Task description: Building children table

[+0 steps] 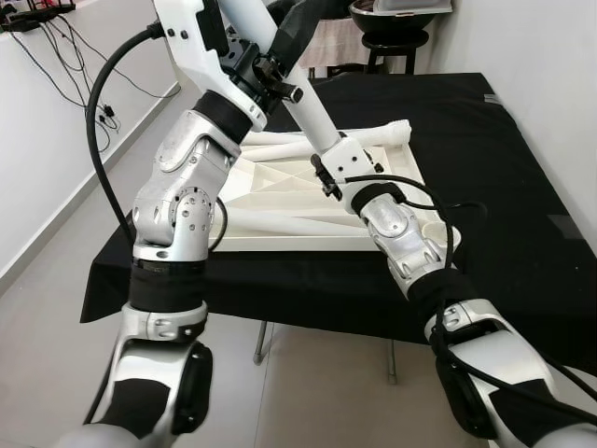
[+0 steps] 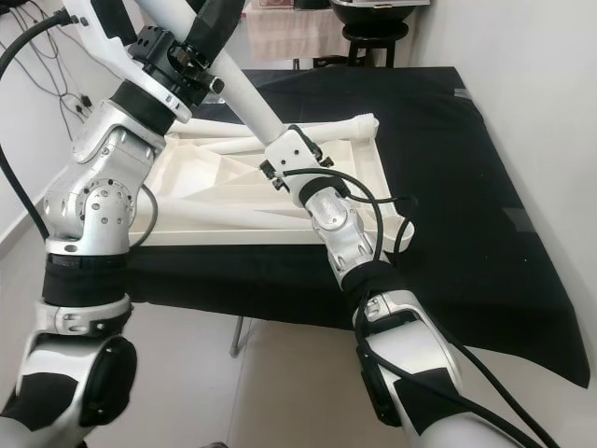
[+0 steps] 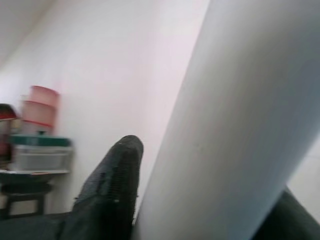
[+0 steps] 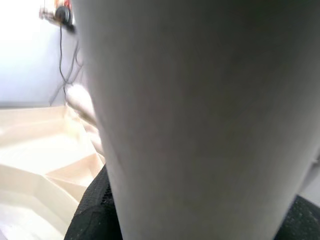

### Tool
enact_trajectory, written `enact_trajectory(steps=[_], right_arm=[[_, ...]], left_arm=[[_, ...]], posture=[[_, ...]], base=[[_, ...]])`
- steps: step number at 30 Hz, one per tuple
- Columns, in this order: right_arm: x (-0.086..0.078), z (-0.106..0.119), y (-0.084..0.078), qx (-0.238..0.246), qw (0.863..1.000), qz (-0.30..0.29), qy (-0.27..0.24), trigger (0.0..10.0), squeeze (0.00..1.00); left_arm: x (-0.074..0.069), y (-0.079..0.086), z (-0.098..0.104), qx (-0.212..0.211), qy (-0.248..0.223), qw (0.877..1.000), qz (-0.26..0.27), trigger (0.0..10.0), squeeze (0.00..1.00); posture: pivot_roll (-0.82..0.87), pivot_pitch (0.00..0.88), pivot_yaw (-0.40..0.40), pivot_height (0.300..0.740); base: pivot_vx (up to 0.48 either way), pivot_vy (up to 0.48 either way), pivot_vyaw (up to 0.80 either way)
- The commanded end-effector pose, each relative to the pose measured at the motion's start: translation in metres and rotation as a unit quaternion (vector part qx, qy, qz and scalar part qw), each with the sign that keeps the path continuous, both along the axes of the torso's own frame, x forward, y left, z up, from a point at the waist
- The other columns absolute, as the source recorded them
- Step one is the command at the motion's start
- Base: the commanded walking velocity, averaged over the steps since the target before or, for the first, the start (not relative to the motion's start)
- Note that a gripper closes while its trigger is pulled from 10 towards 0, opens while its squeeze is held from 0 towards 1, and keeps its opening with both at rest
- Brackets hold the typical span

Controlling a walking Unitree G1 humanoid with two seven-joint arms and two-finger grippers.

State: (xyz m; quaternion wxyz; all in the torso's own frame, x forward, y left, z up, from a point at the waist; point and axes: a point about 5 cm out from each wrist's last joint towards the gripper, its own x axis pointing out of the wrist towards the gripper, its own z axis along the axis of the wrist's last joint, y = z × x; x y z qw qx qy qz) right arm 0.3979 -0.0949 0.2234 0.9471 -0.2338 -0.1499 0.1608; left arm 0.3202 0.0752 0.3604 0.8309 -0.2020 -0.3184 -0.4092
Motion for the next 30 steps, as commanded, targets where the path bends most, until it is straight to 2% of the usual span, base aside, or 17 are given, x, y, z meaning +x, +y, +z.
enact_trajectory(steps=[1,3,6,8,10,12,13,15,18,22,23,24,25,26,28,29,30], right_arm=[[0.003,0.007,0.000,0.020,1.000,0.001,0.009,0.0,0.00],[0.003,0.007,-0.008,0.041,0.999,0.000,0.016,0.0,0.00],[0.003,0.007,-0.010,0.047,0.999,0.000,0.017,0.0,0.00],[0.003,0.006,-0.021,0.062,0.998,-0.010,0.022,0.0,0.00],[0.003,0.006,-0.024,0.065,0.998,-0.012,0.023,0.0,0.00],[0.005,0.005,-0.042,0.099,0.994,-0.037,0.034,0.0,0.00],[0.005,0.005,-0.042,0.099,0.994,-0.037,0.034,0.0,0.00],[0.007,0.002,-0.068,0.152,0.983,-0.086,0.050,0.0,0.00],[0.007,0.001,-0.079,0.184,0.976,-0.106,0.057,0.0,0.00],[0.007,0.001,-0.084,0.193,0.973,-0.113,0.059,0.0,0.00],[0.007,0.002,-0.087,0.203,0.970,-0.117,0.062,3.8,0.00],[0.007,0.002,-0.090,0.213,0.967,-0.119,0.066,4.4,0.00],[0.007,0.002,-0.090,0.213,0.967,-0.119,0.066,4.4,0.00],[0.007,0.002,-0.093,0.225,0.964,-0.123,0.069,10.0,0.00],[0.006,0.003,-0.096,0.245,0.959,-0.125,0.071,10.0,0.00],[0.006,0.003,-0.096,0.245,0.959,-0.125,0.071,10.0,0.00],[0.005,0.004,-0.097,0.256,0.956,-0.123,0.069,10.0,0.00]], left_arm=[[-0.010,-0.011,-0.002,0.015,-0.014,0.998,-0.056,10.0,1.00],[-0.006,0.003,-0.002,-0.009,0.001,0.999,-0.034,10.0,1.00],[-0.005,0.007,-0.002,-0.016,0.006,0.999,-0.028,10.0,1.00],[-0.005,0.026,-0.001,-0.035,0.007,0.999,-0.018,10.0,1.00],[-0.005,0.031,0.000,-0.039,0.007,0.999,-0.015,10.0,1.00],[-0.015,0.050,0.009,-0.052,-0.019,0.998,-0.032,10.0,1.00],[-0.015,0.050,0.009,-0.052,-0.019,0.998,-0.032,10.0,1.00],[-0.032,0.067,0.017,-0.033,-0.062,0.996,-0.055,10.0,1.00],[-0.036,0.072,0.017,-0.033,-0.067,0.995,-0.062,10.0,1.00],[-0.037,0.075,0.015,-0.032,-0.065,0.995,-0.064,10.0,1.00],[-0.037,0.078,0.012,-0.031,-0.059,0.996,-0.062,10.0,1.00],[-0.036,0.080,0.009,-0.030,-0.051,0.996,-0.062,10.0,1.00],[-0.036,0.080,0.009,-0.030,-0.051,0.996,-0.062,10.0,1.00],[-0.033,0.080,0.002,-0.023,-0.038,0.997,-0.057,10.0,1.00],[-0.024,0.075,-0.020,-0.006,0.007,0.999,-0.043,10.0,1.00],[-0.024,0.075,-0.020,-0.006,0.007,0.999,-0.043,10.0,1.00],[-0.021,0.073,-0.030,0.006,0.026,0.999,-0.039,10.0,1.00]], posture=[[-0.04,0.010,0.050,0.740],[-0.04,0.010,0.050,0.740],[-0.04,0.010,0.050,0.740],[-0.05,0.010,0.051,0.740],[-0.05,0.010,0.050,0.740],[-0.05,0.006,0.047,0.740],[-0.05,0.006,0.047,0.740],[-0.05,0.000,0.040,0.740],[-0.05,0.000,0.040,0.740],[-0.05,0.000,0.038,0.740],[-0.05,0.000,0.038,0.740],[-0.06,0.000,0.033,0.740],[-0.06,0.000,0.033,0.740],[-0.05,0.000,0.030,0.740],[-0.05,0.000,0.027,0.740],[-0.05,0.000,0.027,0.740],[-0.05,0.002,0.027,0.740]], base=[[0.000,0.000,0.00],[0.000,0.000,0.00],[0.000,0.000,0.00],[0.000,0.000,0.00],[0.000,0.000,0.00],[0.000,0.000,0.00],[0.000,0.000,0.00],[0.000,0.000,0.00],[0.000,0.000,0.00],[0.000,0.000,0.00],[0.000,0.000,0.00],[0.000,0.000,0.00],[0.000,0.000,0.00],[0.000,0.000,0.00],[0.000,0.000,0.00],[0.000,0.000,0.00],[0.000,0.000,0.00]])
